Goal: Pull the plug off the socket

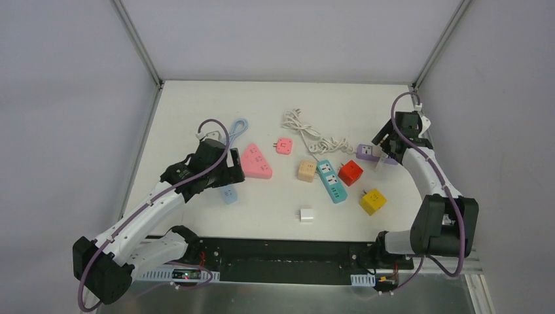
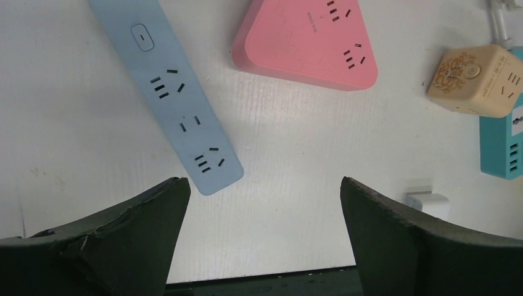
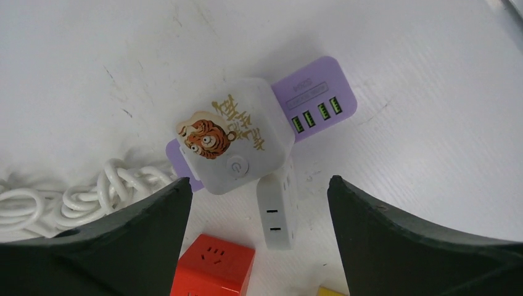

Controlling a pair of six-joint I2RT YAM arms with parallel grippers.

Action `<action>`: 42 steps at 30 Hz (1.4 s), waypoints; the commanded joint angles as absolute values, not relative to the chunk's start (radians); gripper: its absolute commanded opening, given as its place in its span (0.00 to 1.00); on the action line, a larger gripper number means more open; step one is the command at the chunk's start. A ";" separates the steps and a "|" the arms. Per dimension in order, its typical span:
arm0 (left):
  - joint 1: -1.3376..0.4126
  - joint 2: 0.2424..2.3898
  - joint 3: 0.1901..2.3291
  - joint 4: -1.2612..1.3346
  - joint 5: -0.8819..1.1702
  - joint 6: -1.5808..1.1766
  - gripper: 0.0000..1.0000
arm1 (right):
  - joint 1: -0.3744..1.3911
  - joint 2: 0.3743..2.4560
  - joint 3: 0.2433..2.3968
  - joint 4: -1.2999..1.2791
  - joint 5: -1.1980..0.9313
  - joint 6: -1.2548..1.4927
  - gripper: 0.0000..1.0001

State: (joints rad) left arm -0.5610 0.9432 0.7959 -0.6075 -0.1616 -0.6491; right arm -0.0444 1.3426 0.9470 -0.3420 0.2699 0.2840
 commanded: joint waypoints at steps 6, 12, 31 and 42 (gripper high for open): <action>-0.551 0.987 0.851 -0.550 -0.102 -0.632 0.97 | -0.048 1.379 0.995 -0.456 0.219 0.271 0.79; -0.551 1.032 0.875 -0.502 -0.029 -0.631 0.95 | -0.048 1.418 0.985 -0.434 0.253 0.247 0.54; -0.551 1.241 1.045 -0.371 0.120 -0.693 0.92 | 0.101 1.526 1.043 -0.429 0.102 0.143 0.06; -0.642 1.678 1.395 -0.212 0.270 -0.681 0.88 | 0.147 1.477 0.991 -0.352 -0.229 -0.041 0.05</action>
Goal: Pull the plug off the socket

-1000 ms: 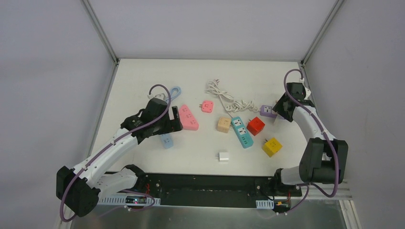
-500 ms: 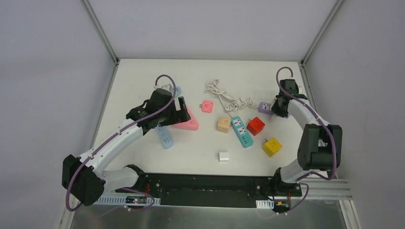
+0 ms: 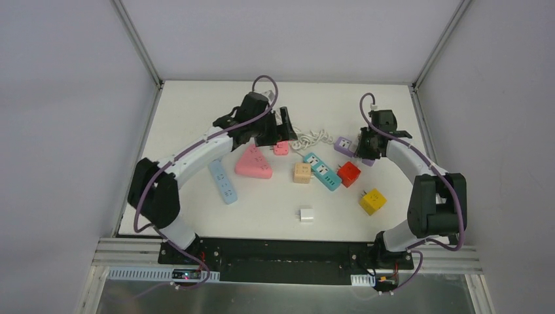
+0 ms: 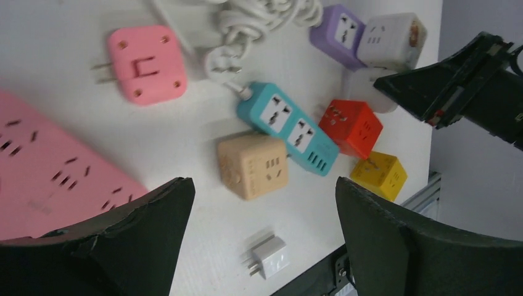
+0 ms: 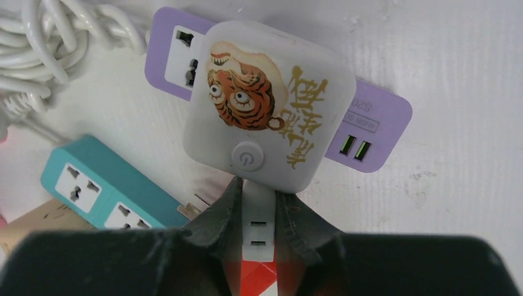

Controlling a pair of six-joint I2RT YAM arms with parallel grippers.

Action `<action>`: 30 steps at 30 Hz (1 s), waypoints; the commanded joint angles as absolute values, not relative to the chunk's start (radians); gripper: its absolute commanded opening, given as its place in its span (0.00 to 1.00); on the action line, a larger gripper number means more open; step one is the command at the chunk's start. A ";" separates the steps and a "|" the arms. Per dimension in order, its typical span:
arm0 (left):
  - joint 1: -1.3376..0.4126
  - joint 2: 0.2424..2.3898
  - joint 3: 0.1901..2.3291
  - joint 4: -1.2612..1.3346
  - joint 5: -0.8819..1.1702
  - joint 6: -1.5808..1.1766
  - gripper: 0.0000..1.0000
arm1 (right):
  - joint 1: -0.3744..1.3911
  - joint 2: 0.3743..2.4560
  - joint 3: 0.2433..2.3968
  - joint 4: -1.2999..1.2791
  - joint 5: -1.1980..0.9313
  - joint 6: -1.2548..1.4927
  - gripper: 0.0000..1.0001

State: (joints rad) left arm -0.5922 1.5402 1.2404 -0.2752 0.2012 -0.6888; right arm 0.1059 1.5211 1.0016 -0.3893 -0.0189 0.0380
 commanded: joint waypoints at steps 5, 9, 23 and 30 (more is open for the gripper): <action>-0.702 1.840 1.543 -0.157 0.326 -0.726 0.84 | 0.161 1.476 0.995 -0.352 -0.156 0.027 0.27; -0.764 1.876 1.529 -0.015 0.281 -0.711 0.83 | 0.161 1.431 1.018 -0.371 -0.038 0.122 0.73; -0.888 1.902 1.404 0.286 0.109 -0.555 0.79 | 0.113 1.567 1.273 -0.576 0.088 0.278 0.64; -0.963 2.013 1.541 0.191 -0.015 -0.512 0.76 | 0.064 1.654 1.269 -0.554 -0.072 0.234 0.40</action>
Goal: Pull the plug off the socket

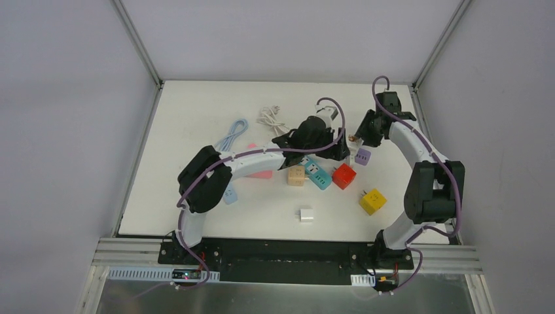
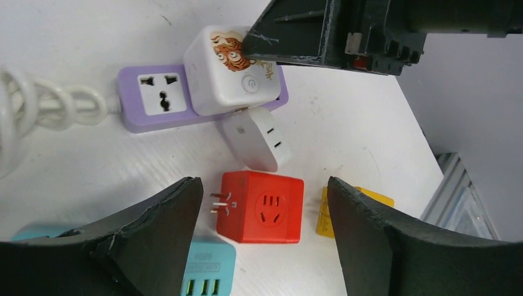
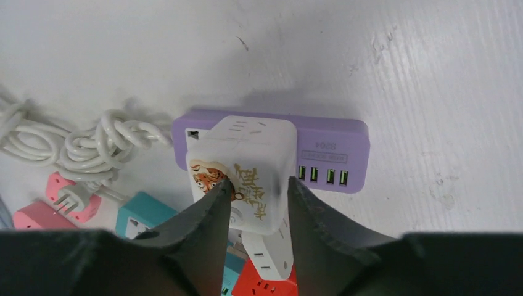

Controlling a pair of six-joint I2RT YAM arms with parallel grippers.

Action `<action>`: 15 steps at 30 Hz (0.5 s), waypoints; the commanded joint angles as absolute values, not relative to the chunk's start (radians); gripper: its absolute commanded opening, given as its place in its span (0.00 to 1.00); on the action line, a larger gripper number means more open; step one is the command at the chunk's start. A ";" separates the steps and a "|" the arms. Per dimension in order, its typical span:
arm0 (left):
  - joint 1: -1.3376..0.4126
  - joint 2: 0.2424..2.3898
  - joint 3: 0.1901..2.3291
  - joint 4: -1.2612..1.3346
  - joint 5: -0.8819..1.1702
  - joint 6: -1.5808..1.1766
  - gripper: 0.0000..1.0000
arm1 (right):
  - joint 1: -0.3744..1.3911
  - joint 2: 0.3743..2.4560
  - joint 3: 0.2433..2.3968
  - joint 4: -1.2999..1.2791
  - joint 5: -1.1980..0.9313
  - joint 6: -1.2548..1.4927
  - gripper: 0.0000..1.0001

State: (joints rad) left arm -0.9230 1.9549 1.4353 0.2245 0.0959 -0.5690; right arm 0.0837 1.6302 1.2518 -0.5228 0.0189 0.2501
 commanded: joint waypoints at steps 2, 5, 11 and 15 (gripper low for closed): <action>-0.985 2.055 1.609 0.128 -0.057 -0.505 0.75 | 0.060 1.658 1.244 -0.543 -0.087 0.227 0.34; -1.011 2.109 1.685 0.067 -0.106 -0.501 0.75 | 0.048 1.652 1.203 -0.524 -0.118 0.230 0.30; -1.045 2.209 1.836 -0.088 -0.249 -0.518 0.73 | 0.021 1.623 1.106 -0.478 -0.154 0.245 0.28; -1.052 2.265 1.912 -0.142 -0.295 -0.532 0.68 | 0.015 1.600 1.059 -0.464 -0.160 0.248 0.26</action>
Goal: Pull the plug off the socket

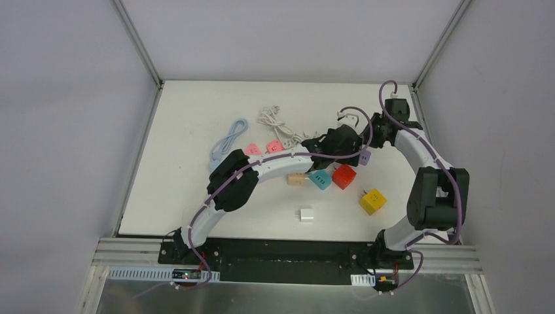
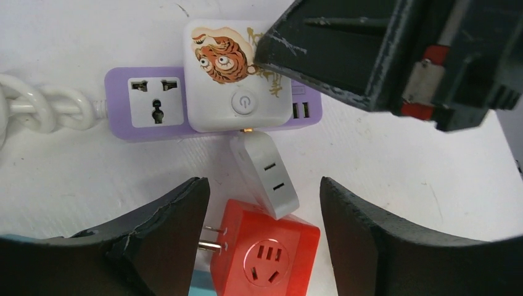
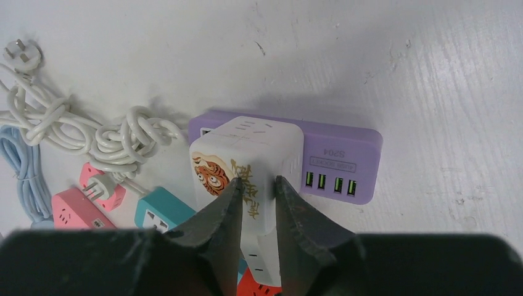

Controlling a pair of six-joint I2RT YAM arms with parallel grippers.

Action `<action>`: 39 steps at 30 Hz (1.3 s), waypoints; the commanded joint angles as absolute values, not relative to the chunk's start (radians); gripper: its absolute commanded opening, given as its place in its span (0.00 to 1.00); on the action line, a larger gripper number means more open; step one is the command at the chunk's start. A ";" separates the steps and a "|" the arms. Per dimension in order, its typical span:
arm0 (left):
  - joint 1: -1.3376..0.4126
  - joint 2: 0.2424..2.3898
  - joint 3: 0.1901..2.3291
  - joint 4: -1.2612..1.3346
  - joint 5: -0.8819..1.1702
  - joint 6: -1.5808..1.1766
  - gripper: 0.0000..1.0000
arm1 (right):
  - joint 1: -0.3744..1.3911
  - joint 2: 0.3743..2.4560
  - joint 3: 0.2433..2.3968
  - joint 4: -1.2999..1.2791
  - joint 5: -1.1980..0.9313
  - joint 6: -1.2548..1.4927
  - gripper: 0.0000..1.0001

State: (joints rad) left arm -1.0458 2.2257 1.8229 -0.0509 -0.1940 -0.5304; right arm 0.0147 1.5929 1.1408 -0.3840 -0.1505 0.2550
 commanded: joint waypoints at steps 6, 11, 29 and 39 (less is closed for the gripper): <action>-1.060 2.315 1.948 -0.165 -0.245 -0.534 0.61 | 0.014 1.561 1.000 -0.426 -0.176 0.244 0.30; -1.071 2.334 1.946 -0.186 -0.248 -0.517 0.66 | 0.015 1.547 0.968 -0.402 -0.172 0.252 0.33; -1.071 2.255 1.868 -0.100 -0.306 -0.394 0.00 | 0.011 1.552 0.918 -0.376 -0.135 0.313 0.27; -1.072 2.216 1.792 -0.175 -0.505 -0.385 0.00 | 0.012 1.546 0.855 -0.312 -0.112 0.371 0.00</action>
